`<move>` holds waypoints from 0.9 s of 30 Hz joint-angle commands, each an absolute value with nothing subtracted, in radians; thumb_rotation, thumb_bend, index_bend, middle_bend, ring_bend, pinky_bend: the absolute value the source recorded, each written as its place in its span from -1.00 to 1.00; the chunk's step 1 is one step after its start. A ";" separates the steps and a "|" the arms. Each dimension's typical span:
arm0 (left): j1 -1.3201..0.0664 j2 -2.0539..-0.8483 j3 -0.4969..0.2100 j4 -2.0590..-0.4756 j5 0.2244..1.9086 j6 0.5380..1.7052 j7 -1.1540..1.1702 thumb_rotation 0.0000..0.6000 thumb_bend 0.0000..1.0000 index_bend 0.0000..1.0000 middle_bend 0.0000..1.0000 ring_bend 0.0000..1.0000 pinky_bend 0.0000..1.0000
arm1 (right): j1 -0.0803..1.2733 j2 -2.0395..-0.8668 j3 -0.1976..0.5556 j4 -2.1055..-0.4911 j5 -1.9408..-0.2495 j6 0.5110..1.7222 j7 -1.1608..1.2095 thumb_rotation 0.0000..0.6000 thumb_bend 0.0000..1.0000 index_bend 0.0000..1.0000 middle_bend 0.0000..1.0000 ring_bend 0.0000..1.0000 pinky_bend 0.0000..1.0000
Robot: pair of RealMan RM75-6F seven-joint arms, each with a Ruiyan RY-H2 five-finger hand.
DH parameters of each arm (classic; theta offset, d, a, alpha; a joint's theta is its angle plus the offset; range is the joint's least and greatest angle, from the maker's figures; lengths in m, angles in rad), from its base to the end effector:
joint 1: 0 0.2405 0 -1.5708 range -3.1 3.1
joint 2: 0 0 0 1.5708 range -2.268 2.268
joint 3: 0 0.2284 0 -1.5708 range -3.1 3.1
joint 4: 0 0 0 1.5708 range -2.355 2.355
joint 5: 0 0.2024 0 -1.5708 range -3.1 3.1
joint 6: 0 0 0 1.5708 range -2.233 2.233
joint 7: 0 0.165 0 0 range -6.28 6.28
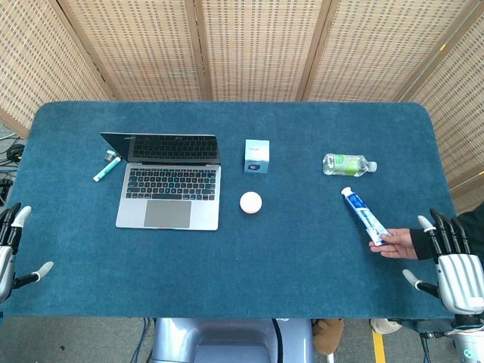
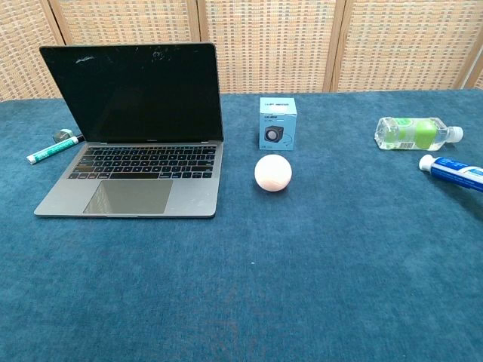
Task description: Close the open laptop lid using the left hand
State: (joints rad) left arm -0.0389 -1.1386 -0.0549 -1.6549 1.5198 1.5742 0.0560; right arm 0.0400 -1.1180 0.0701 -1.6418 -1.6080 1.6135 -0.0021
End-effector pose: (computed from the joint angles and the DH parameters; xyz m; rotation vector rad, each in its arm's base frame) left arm -0.2732 0.1864 0.1578 -1.3209 -0.8596 -0.9435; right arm -0.2599 -0.1885 0.1677 1.3573 -0.7966 1.0438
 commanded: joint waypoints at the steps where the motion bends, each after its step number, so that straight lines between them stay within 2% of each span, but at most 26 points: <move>1: -0.038 -1.139 -0.054 -1.655 1.521 1.576 0.057 1.00 -0.79 -1.00 -1.00 -1.00 -1.00 | 0.040 -1.118 0.071 -1.642 -1.607 1.613 -0.001 1.00 -1.00 -1.00 -1.00 -1.00 -1.00; 15: -0.040 -1.140 -0.057 -1.654 1.517 1.574 0.056 1.00 -0.79 -1.00 -1.00 -1.00 -1.00 | 0.041 -1.117 0.071 -1.644 -1.608 1.613 -0.004 1.00 -1.00 -1.00 -1.00 -1.00 -1.00; 18: -0.046 -1.140 -0.060 -1.654 1.512 1.563 0.060 1.00 -0.73 -1.00 -1.00 -1.00 -1.00 | 0.042 -1.116 0.071 -1.647 -1.610 1.611 -0.005 1.00 -1.00 -1.00 -1.00 -1.00 -1.00; 21: -0.074 -1.133 -0.075 -1.662 1.506 1.531 0.068 1.00 -0.53 -1.00 -1.00 -1.00 -1.00 | 0.043 -1.116 0.073 -1.648 -1.605 1.610 -0.003 1.00 -1.00 -1.00 -1.00 -1.00 -1.00; 27: -0.208 -1.070 -0.153 -1.726 1.476 1.380 0.094 1.00 0.15 -1.00 -1.00 -1.00 -1.00 | 0.047 -1.117 0.075 -1.647 -1.597 1.599 -0.007 1.00 -1.00 -1.00 -1.00 -1.00 -1.00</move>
State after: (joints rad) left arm -0.1499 -1.1019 -0.1124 -1.6917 1.4954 1.4406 0.0810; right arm 0.0464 -1.1170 0.0745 -1.6466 -1.5975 1.5992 -0.0068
